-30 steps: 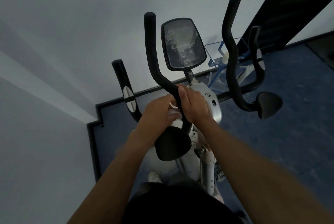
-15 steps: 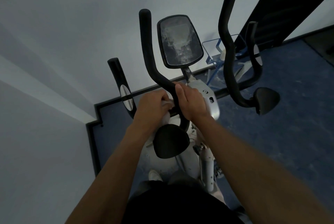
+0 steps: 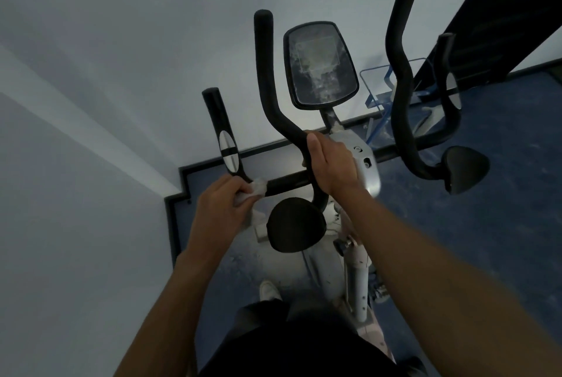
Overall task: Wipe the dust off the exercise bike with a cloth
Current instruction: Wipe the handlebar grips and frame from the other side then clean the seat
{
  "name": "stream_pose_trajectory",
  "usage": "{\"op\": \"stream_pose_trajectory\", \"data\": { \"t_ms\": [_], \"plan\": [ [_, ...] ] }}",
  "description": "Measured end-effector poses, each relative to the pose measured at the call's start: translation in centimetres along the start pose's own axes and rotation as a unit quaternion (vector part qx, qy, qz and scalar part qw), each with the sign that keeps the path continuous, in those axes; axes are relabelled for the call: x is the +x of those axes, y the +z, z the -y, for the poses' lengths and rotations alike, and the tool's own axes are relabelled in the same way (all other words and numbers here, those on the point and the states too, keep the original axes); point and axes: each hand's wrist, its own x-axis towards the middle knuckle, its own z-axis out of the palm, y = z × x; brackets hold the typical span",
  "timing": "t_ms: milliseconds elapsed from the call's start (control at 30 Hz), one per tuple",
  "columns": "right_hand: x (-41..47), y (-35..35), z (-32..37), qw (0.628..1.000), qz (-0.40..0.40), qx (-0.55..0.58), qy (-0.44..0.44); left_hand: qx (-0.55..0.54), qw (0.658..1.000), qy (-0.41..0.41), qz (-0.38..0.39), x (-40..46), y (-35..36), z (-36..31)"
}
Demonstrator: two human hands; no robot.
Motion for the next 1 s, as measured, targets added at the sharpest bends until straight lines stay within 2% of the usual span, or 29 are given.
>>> {"op": "stream_pose_trajectory", "data": {
  "t_ms": [167,267,400,500,633,733,800,900,1000],
  "plan": [
    [-0.1,-0.4,0.4,1.0,0.015,0.005,0.003,-0.09,0.984,-0.123,-0.087,-1.6,-2.2,-3.1],
    [-0.7,-1.0,0.9,0.999,0.021,0.041,0.019,-0.167,0.966,-0.168,-0.105,-2.5,-3.8,-6.1],
    [-4.1,-2.8,2.4,0.983,0.012,0.176,0.047,-0.212,0.956,-0.184,-0.088,-4.3,-5.1,-9.3],
    [-8.7,-3.9,3.1,0.97,-0.008,0.244,0.011,-0.249,0.947,-0.193,-0.07,-6.0,-5.1,-11.1],
    [-16.4,-6.6,4.3,0.945,0.026,0.325,-0.009,-0.307,0.93,-0.195,-0.052,-7.8,-4.1,-13.7],
    [-20.7,-9.0,4.9,0.912,0.068,0.403,-0.025,-0.337,0.925,-0.175,-0.001,-8.8,-2.9,-15.5],
    [-23.0,-10.3,5.1,0.91,0.079,0.406,-0.011,-0.352,0.921,-0.159,0.052,-9.6,-1.7,-16.5],
    [-26.4,-11.4,4.6,0.936,-0.01,0.351,0.037,-0.319,0.934,-0.111,0.113,-10.7,0.2,-17.8],
    [-30.4,-11.9,3.1,0.927,-0.131,0.333,0.111,-0.283,0.94,-0.072,0.178,-12.1,2.2,-18.9]
  ]
}}
